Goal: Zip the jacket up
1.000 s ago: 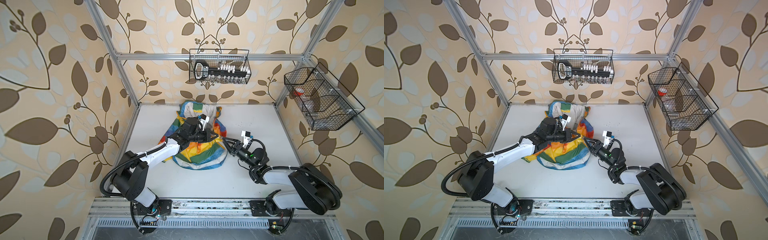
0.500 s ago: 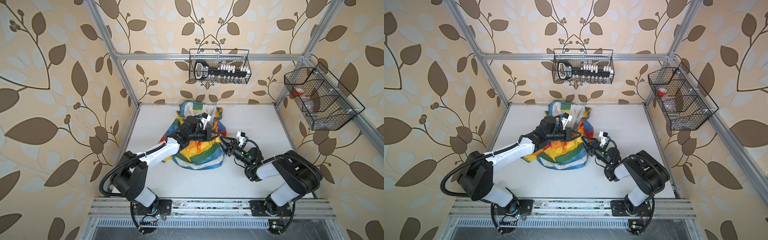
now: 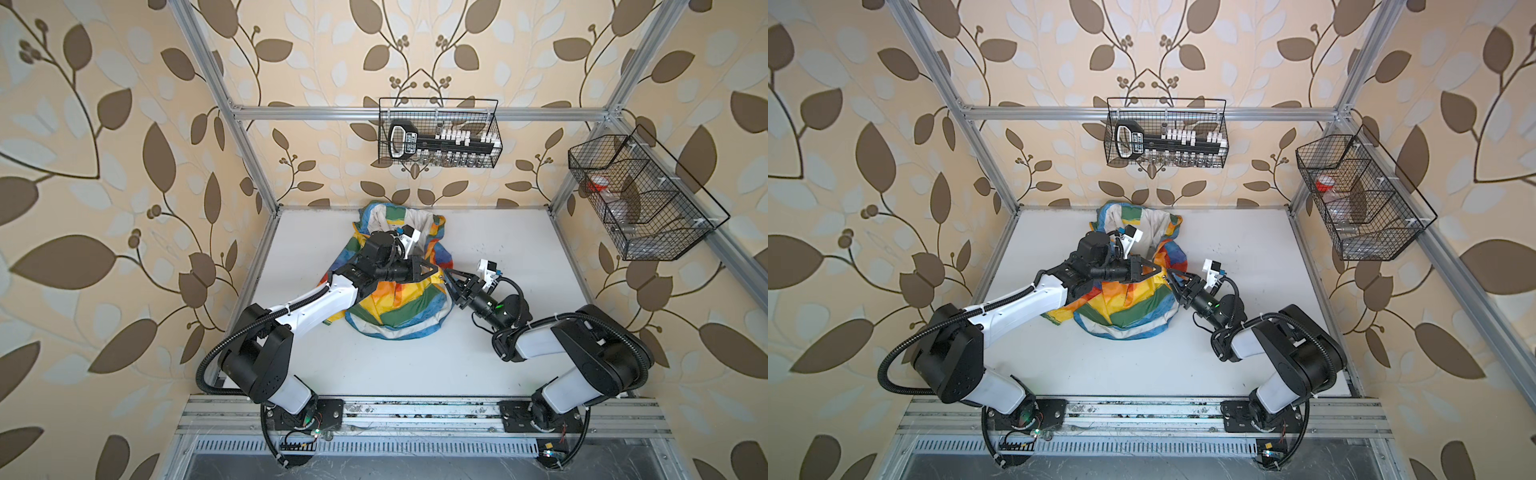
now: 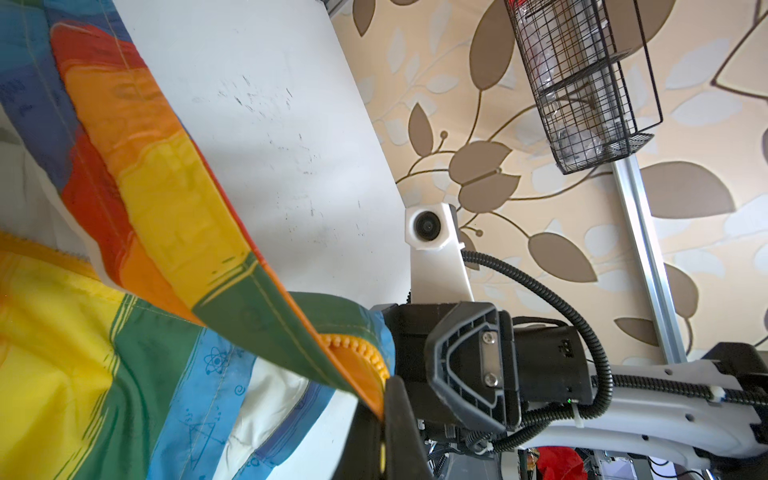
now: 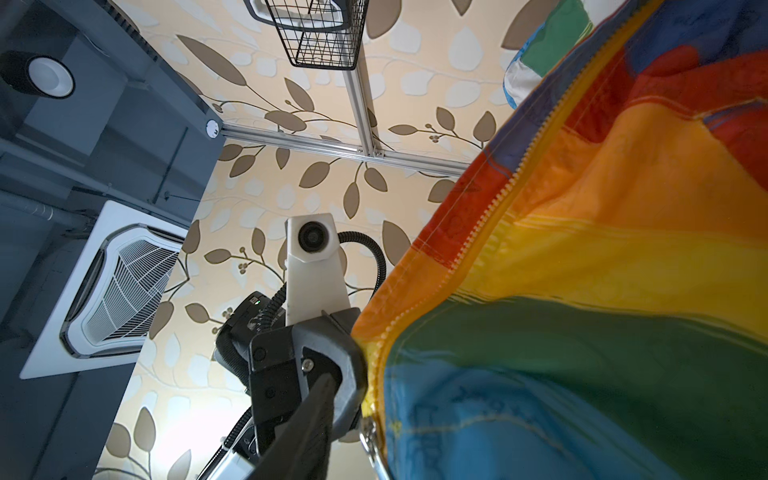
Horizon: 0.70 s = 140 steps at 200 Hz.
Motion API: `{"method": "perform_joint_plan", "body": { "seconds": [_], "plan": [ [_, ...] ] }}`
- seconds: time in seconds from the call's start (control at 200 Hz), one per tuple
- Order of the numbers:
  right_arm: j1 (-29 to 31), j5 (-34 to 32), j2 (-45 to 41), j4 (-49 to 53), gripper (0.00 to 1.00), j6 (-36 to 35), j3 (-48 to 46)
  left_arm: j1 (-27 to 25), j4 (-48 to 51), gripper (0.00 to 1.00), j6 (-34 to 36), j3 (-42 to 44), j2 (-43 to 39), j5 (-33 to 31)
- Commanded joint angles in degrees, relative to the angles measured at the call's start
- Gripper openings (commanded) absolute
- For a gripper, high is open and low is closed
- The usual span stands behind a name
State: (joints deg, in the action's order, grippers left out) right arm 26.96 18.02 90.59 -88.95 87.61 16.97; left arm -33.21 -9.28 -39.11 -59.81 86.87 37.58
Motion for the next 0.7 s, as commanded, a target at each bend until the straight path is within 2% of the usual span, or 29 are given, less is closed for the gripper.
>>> {"method": "perform_joint_plan", "body": {
  "seconds": [0.0,0.435,0.695],
  "plan": [
    [-0.2,0.8,-0.4,-3.3,0.41,1.3,-0.5,0.6,-2.4,0.0,-0.3,0.3,-2.7,2.6],
    [-0.2,2.5,0.1,-3.3,0.22,0.6,-0.3,0.6,-1.9,0.0,-0.6,0.0,-2.4,2.7],
    [0.4,5.1,1.4,-3.3,0.2,-0.6,0.5,0.6,-2.1,0.0,-0.9,-0.1,-1.9,2.7]
  ]
}}
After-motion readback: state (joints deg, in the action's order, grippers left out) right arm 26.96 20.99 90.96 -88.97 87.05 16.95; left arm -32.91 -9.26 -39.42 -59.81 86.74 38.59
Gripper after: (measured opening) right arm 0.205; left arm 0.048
